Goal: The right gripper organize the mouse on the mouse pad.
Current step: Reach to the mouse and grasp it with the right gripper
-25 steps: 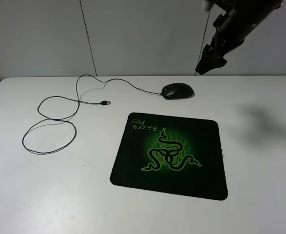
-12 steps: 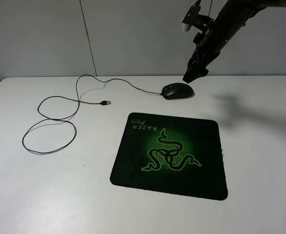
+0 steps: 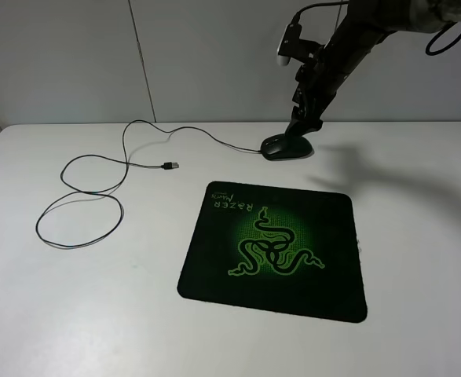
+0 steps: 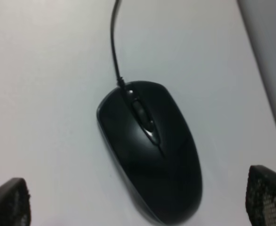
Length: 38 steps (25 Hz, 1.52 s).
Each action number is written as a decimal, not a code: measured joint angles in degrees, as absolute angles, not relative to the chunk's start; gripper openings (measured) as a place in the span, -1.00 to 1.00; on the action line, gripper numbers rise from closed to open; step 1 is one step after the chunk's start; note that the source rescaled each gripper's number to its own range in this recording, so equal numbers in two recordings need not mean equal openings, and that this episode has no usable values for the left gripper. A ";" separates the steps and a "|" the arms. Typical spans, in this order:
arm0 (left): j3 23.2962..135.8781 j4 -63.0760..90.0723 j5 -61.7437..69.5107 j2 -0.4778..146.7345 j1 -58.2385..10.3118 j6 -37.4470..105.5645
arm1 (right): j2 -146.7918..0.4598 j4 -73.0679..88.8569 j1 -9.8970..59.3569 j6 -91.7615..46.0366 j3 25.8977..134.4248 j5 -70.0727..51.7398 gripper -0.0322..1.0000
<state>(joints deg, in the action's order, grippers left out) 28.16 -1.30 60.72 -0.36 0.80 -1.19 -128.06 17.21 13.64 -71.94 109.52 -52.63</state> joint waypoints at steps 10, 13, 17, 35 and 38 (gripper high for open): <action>28.16 -1.30 60.72 -0.36 0.80 -1.19 | -132.09 17.72 13.64 -75.03 110.41 -51.38 1.00; 28.16 -1.30 60.72 -0.36 0.80 -1.19 | -133.76 17.74 13.64 -75.49 112.26 -51.17 1.00; 28.16 -1.30 60.72 -0.36 0.80 -1.19 | -136.60 17.90 13.64 -75.82 115.72 -51.17 1.00; 28.16 -1.30 60.72 -0.36 0.80 -1.19 | -142.82 19.49 12.52 -76.58 121.24 -52.30 1.00; 28.16 -1.30 60.72 -0.36 0.80 -1.19 | -143.37 19.54 12.33 -76.83 121.25 -52.52 1.00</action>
